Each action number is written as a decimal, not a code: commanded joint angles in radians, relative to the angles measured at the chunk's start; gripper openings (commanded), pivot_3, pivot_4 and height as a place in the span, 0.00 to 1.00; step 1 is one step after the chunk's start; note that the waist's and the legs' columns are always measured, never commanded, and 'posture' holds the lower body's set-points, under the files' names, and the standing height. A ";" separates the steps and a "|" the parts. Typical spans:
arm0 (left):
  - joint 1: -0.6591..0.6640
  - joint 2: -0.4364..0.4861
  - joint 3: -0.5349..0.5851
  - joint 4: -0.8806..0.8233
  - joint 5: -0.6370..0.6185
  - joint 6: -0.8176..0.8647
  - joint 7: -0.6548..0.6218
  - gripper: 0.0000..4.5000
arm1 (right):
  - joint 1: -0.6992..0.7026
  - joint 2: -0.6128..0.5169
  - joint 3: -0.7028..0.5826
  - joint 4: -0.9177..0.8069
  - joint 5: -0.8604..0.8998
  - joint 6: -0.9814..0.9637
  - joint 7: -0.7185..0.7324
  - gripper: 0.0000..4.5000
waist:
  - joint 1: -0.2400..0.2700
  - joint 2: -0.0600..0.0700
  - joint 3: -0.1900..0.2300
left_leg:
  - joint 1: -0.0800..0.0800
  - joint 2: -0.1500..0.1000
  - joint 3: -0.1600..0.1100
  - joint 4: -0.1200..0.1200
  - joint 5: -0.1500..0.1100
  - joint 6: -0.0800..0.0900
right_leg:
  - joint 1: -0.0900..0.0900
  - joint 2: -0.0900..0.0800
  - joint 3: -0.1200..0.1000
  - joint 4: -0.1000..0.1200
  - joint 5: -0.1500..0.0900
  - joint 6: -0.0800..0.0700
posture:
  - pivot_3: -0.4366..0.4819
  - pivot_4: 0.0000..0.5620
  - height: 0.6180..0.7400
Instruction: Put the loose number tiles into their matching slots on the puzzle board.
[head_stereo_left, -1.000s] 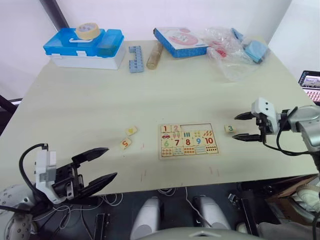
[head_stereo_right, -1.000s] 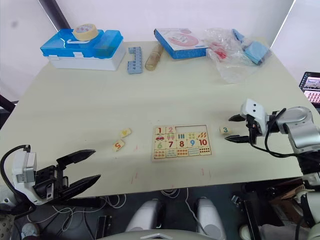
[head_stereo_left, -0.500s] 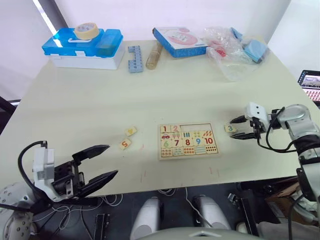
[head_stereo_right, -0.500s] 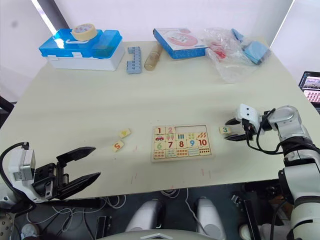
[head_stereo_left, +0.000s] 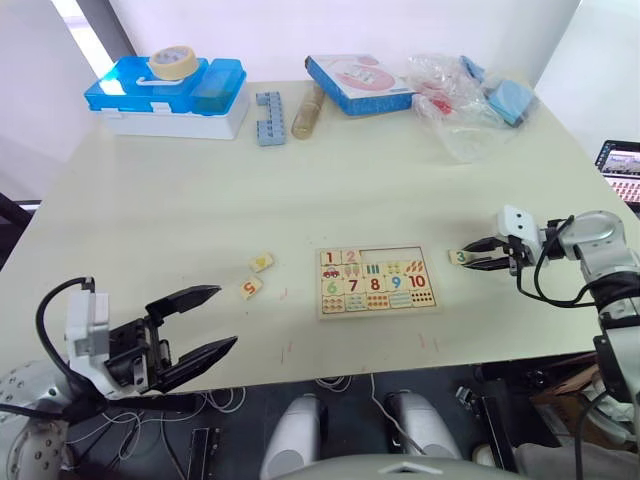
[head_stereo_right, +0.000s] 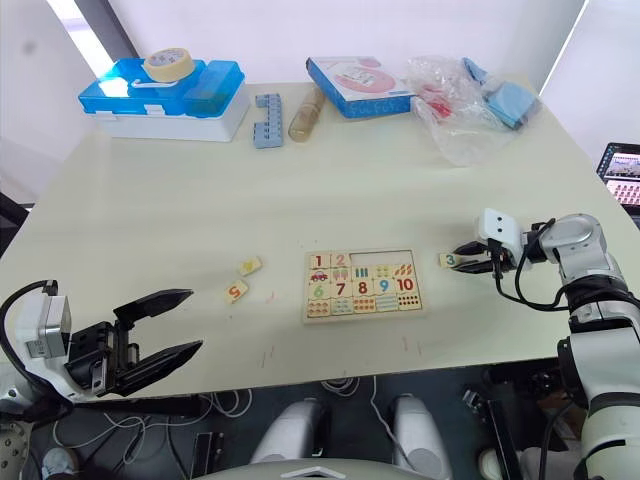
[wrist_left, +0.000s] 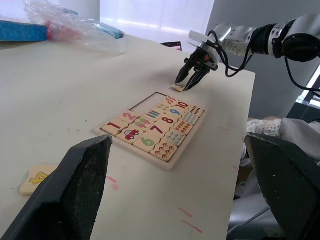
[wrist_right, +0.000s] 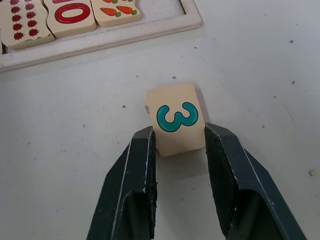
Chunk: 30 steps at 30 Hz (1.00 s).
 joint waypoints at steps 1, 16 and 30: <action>-0.001 0.011 0.004 -0.028 -0.010 -0.002 0.001 1.00 | -0.003 -0.011 -0.018 -0.090 0.016 0.044 0.039 0.19 | 0.000 0.000 0.000 | 0.000 0.000 0.000 0.000 0.000 0.000 | 0.000 0.000 0.000 0.000 0.000 0.000 | 0.48 0.27 1.00; 0.054 -0.006 0.042 -0.035 -0.002 -0.027 0.029 1.00 | -0.250 0.016 0.303 -1.069 -0.079 1.143 0.066 0.19 | 0.006 0.001 0.000 | -0.004 0.000 -0.008 -0.002 0.000 0.000 | -0.006 -0.001 -0.002 0.000 0.000 0.000 | 0.48 0.27 1.00; 0.098 -0.024 0.059 -0.051 0.004 -0.053 0.045 1.00 | -0.303 0.245 0.508 -0.900 -0.176 1.217 -0.168 0.19 | 0.003 0.000 0.000 | -0.009 -0.002 -0.010 -0.003 0.000 -0.001 | -0.011 -0.003 -0.004 0.000 0.000 0.000 | 0.48 0.27 1.00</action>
